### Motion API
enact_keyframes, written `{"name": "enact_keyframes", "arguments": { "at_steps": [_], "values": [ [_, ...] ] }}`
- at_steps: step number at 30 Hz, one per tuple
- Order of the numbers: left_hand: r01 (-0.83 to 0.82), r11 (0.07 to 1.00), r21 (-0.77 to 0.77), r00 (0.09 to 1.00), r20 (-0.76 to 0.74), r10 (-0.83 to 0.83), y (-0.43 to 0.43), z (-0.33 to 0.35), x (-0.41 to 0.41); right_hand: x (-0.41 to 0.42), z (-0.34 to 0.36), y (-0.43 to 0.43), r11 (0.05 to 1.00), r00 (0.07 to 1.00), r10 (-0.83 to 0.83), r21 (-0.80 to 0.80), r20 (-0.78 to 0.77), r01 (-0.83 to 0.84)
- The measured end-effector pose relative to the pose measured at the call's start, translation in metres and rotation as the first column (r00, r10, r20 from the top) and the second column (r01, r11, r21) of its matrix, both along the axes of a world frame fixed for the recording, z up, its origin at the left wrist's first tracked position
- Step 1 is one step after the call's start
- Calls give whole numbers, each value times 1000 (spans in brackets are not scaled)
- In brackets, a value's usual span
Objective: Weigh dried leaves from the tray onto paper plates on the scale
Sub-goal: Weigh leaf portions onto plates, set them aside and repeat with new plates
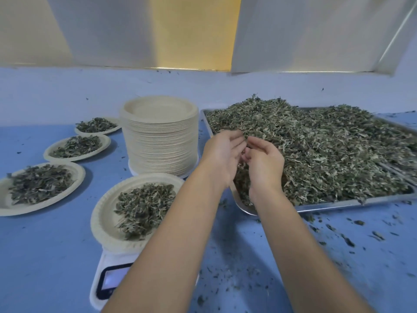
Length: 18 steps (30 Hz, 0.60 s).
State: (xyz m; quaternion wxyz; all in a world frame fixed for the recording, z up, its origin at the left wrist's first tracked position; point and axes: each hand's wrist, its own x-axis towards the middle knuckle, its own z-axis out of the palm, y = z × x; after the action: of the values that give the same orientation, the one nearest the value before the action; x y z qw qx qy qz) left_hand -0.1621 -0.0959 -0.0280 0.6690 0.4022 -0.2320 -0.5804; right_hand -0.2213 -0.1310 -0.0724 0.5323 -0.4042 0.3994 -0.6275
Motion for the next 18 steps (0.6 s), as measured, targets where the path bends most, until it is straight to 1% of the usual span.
{"name": "enact_keyframes", "arguments": {
  "at_steps": [4, 7, 9, 12, 15, 18],
  "values": [
    [-115, 991, -73, 991, 57, 119, 24, 0, 23, 26, 8, 20, 997, 992, 68, -50, 105, -63],
    [-207, 974, -89, 968, 124, 217, 48, -2, 50, 48, 12, 37, 984, 975, 177, -48, 137, -172],
    [-263, 961, -91, 939, 204, 276, 65, -3, 69, 59, 9, 45, 964, 960, 266, -43, 90, -263],
    [-355, 929, -104, 881, 294, 370, 91, -6, 99, 65, 0, 50, 946, 944, 322, -13, -70, -324],
    [-482, 871, -100, 791, 379, 481, 111, -13, 127, 66, -10, 51, 942, 929, 335, 37, -155, -334],
    [-581, 810, -83, 671, 514, 534, 120, -27, 146, 64, -16, 51, 936, 918, 353, 65, -178, -347]
  ]
}}
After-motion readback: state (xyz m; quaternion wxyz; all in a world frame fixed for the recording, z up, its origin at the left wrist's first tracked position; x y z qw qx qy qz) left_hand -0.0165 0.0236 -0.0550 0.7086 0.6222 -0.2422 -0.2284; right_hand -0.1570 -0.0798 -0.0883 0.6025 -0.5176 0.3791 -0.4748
